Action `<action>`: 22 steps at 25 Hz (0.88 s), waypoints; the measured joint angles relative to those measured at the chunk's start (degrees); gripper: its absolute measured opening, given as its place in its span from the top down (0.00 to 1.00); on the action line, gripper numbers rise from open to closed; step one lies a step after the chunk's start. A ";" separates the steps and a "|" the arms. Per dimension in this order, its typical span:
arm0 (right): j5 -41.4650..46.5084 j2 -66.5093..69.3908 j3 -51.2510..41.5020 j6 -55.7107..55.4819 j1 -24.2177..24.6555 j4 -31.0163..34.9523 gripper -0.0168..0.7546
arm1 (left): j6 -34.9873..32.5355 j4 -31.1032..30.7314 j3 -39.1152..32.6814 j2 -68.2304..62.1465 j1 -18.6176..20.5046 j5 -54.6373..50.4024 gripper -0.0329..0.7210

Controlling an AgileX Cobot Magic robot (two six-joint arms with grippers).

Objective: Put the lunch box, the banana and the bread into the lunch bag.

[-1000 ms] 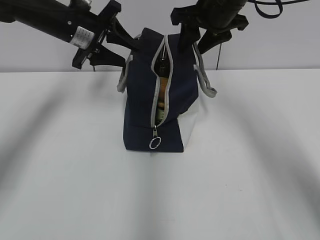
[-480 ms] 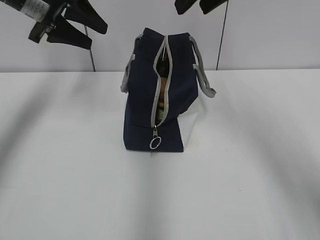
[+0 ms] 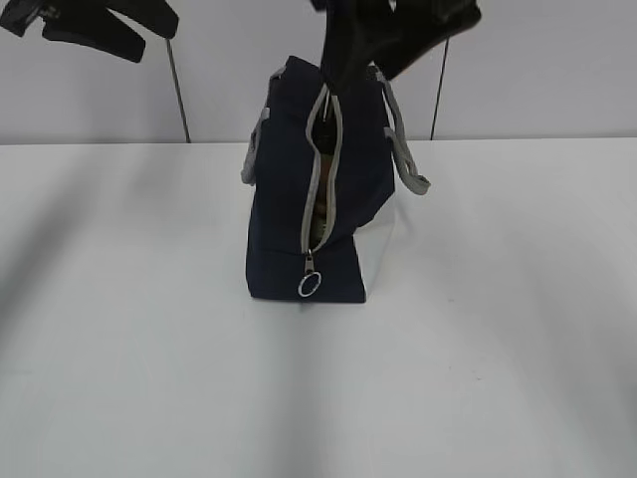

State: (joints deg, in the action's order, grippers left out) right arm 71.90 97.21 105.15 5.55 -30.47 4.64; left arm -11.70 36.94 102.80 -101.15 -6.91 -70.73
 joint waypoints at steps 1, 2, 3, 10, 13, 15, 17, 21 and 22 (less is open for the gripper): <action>0.00 -0.27 -1.45 -0.26 -0.39 -0.26 0.45 | 0.41 -1.76 0.00 0.61 -0.48 -0.07 0.47; 0.00 -0.65 -3.21 -0.50 -0.49 -0.57 0.45 | 0.67 -3.41 0.00 1.02 -1.20 -0.14 0.47; 0.00 -0.89 -5.12 -0.70 -0.54 -0.95 0.45 | 0.71 -4.45 -0.31 1.56 -2.03 -0.14 0.48; -6.37 -5.98 -22.14 -1.28 -1.63 -1.58 0.45 | 0.84 -9.41 -5.11 2.82 -8.29 -0.40 0.49; -13.72 -9.32 -30.13 -1.31 -1.63 -2.13 0.45 | 0.84 -9.94 -7.80 3.35 -9.78 -0.29 0.49; -19.44 -11.57 -34.87 -1.31 -1.63 -2.45 0.45 | 0.84 -9.94 -9.54 3.69 -10.61 -0.29 0.49; -25.58 -13.44 -39.70 -1.31 -1.63 -2.60 0.45 | 0.84 -9.88 -11.26 3.80 -11.50 -0.29 0.49; -44.08 -15.74 -48.47 -1.41 -1.63 -2.73 0.45 | 0.84 -9.92 -13.91 3.80 -13.00 -0.16 0.49; -48.43 -15.86 -50.37 -1.41 -1.63 -2.73 0.45 | 0.84 -9.93 -14.29 3.80 -13.26 -0.16 0.49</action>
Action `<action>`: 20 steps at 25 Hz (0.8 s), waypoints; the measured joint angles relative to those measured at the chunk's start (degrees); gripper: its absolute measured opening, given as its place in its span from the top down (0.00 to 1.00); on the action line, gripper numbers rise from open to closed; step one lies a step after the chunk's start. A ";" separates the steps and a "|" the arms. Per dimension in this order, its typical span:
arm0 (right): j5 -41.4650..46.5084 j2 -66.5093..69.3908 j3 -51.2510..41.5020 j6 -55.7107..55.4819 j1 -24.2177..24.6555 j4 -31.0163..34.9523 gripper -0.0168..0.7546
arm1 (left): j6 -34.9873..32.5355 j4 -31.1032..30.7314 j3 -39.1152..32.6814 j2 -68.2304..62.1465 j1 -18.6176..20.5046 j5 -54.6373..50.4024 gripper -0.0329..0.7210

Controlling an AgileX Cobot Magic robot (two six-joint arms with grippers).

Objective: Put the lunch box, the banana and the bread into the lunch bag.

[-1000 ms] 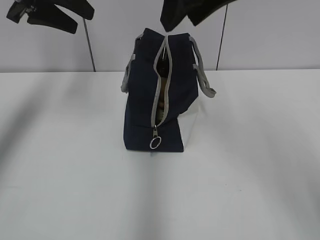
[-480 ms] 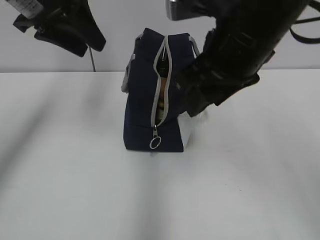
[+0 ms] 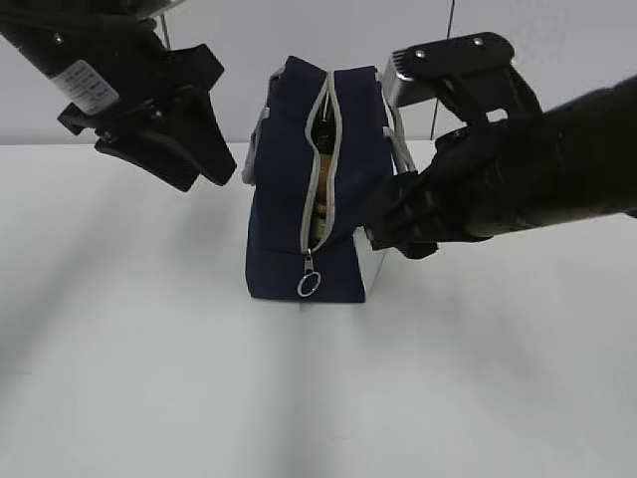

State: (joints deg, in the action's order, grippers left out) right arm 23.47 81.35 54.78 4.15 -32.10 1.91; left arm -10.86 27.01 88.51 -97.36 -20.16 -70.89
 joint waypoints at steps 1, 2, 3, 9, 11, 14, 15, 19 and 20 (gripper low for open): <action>-4.52 -0.08 -2.27 0.00 0.00 0.00 0.45 | 0.00 0.00 -0.07 0.00 -0.02 0.00 0.49; -10.16 -0.08 -4.61 0.00 0.00 -0.11 0.45 | 0.00 0.06 -0.11 0.00 -0.09 0.06 0.49; -16.09 -0.08 -7.06 0.00 0.00 -0.51 0.45 | 0.00 0.06 -0.14 0.00 -0.09 0.10 0.49; -45.58 2.75 -18.42 0.00 0.00 -2.77 0.45 | 0.00 -0.99 -0.14 0.00 -0.09 0.17 0.49; -50.25 4.84 -19.64 0.00 0.00 -2.86 0.45 | 0.00 -1.92 -0.18 0.00 -0.09 0.17 0.49; -54.44 8.63 -20.03 0.00 0.00 -2.86 0.45 | 0.00 -2.78 -0.18 0.00 -0.09 0.17 0.49; -56.04 9.71 -20.03 0.00 0.00 -2.89 0.45 | 0.00 -2.93 -0.18 0.00 -0.09 0.17 0.49; -60.72 14.25 -20.03 -0.10 0.00 -2.89 0.45 | 0.00 -2.94 -0.18 0.00 -0.09 0.17 0.50; -60.84 15.10 -20.03 -0.30 0.00 -2.99 0.45 | 0.00 -2.99 -0.18 0.00 -0.09 0.17 0.50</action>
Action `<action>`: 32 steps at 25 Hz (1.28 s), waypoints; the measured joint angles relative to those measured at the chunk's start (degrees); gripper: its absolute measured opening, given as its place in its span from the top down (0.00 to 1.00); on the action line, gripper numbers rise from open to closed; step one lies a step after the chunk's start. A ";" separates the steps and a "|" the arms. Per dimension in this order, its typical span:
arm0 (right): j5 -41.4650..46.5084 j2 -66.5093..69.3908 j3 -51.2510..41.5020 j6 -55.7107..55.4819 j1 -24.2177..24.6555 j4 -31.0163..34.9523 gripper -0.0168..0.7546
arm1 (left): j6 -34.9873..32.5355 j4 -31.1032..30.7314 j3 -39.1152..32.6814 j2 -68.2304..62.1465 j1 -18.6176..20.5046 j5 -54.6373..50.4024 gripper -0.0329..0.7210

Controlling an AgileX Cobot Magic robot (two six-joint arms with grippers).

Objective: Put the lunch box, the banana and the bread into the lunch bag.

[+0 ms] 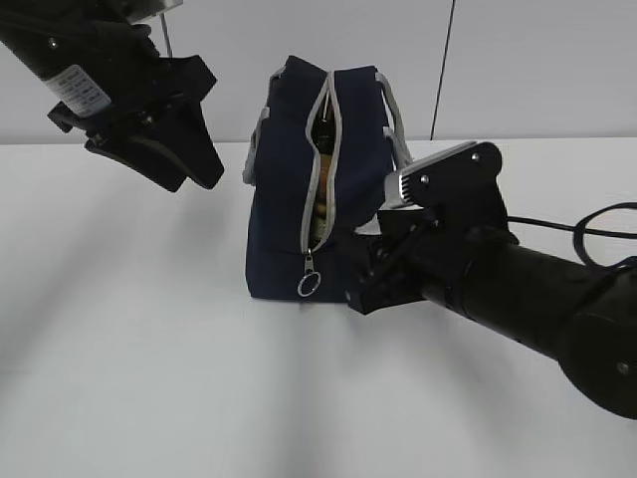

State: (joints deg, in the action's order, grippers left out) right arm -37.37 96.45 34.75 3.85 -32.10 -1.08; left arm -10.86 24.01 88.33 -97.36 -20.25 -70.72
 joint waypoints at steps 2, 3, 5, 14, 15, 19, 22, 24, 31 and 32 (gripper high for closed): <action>0.52 0.87 -0.22 -1.05 0.00 -0.54 0.45 | 0.00 -0.07 0.00 0.00 0.00 0.00 0.51; 0.75 0.99 -0.56 -1.32 0.00 -1.36 0.45 | 0.00 -0.52 0.00 0.00 0.00 0.00 0.51; 0.98 1.09 -1.58 -2.25 0.00 -4.34 0.45 | 0.00 -1.68 0.00 0.00 0.00 0.00 0.51; -1.41 3.20 -2.41 -6.02 0.00 -16.32 0.45 | 0.00 -3.41 0.00 0.00 0.00 0.00 0.52; -1.84 3.93 -2.41 -6.02 0.00 -16.44 0.45 | 0.00 -3.62 0.00 0.00 0.00 0.00 0.52; -5.70 7.88 -2.41 -6.14 0.00 -16.56 0.45 | 0.00 -4.27 0.00 0.00 0.00 0.00 0.52; -6.71 10.53 -1.13 -6.25 0.00 -15.57 0.45 | 0.00 -4.67 0.00 0.00 0.00 0.00 0.52; -7.04 11.91 -0.15 -6.48 0.00 -15.07 0.45 | 0.00 -4.96 0.00 0.00 0.00 0.00 0.52; -7.70 14.90 2.97 -7.74 0.00 -14.65 0.45 | 0.00 -6.17 0.00 0.00 0.00 0.00 0.52; -7.70 15.33 3.39 -7.87 0.00 -14.65 0.45 | 0.00 -6.20 0.00 0.00 0.00 0.00 0.52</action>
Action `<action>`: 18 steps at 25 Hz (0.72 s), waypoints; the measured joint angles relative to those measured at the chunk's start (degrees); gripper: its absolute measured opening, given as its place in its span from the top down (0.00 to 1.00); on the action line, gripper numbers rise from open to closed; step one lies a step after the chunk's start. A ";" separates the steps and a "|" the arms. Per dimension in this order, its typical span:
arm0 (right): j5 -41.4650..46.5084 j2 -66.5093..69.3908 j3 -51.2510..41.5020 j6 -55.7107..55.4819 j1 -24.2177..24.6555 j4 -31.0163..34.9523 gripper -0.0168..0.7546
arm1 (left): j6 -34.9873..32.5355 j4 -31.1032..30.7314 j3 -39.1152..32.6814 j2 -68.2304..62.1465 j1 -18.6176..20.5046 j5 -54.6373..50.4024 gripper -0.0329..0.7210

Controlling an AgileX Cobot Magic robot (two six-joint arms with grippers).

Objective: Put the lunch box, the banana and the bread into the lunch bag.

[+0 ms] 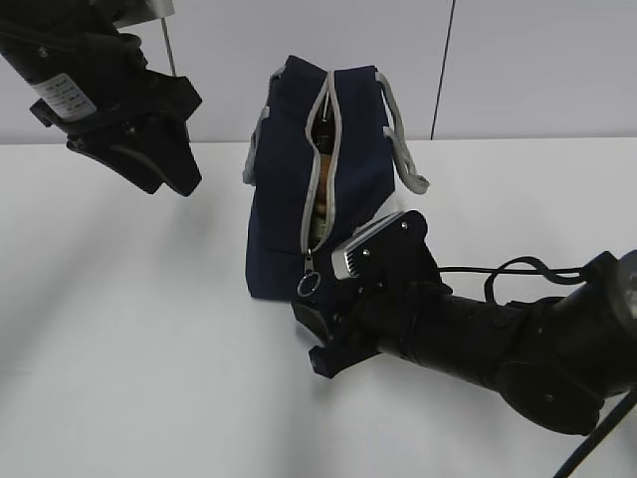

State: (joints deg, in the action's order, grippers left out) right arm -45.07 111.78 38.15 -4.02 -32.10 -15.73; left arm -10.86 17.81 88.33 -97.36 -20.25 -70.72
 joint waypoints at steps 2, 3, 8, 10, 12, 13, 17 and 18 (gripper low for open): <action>0.00 0.74 0.69 -0.03 0.00 0.00 0.45 | 0.00 -0.12 0.00 0.00 0.00 0.06 0.52; 0.00 1.35 1.15 -0.12 0.00 0.00 0.45 | 0.00 -0.11 0.00 0.00 0.00 0.06 0.52; 0.00 3.77 3.74 -0.83 0.00 0.00 0.45 | 0.00 -0.13 0.00 0.00 0.00 0.13 0.52; 0.00 4.53 4.46 -0.83 0.00 0.00 0.45 | 0.00 -0.13 0.00 0.00 0.00 0.18 0.52; 0.00 4.87 5.30 -0.87 0.00 0.00 0.45 | 0.00 -0.18 0.00 0.00 0.00 0.23 0.52; 0.28 5.00 5.77 -0.87 0.00 0.00 0.45 | 0.00 -0.18 0.00 0.00 0.00 0.23 0.52; 1.04 5.85 6.34 -1.12 0.00 0.00 0.45 | 0.00 -0.18 0.00 -0.30 0.00 0.28 0.52; 1.18 5.95 6.34 -1.16 0.00 0.00 0.45 | 0.00 -0.20 0.00 -0.38 0.00 0.28 0.52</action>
State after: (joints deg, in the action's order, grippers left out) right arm -43.89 117.73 44.49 -5.18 -32.10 -15.73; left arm -10.86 17.61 88.33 -97.74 -20.25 -70.44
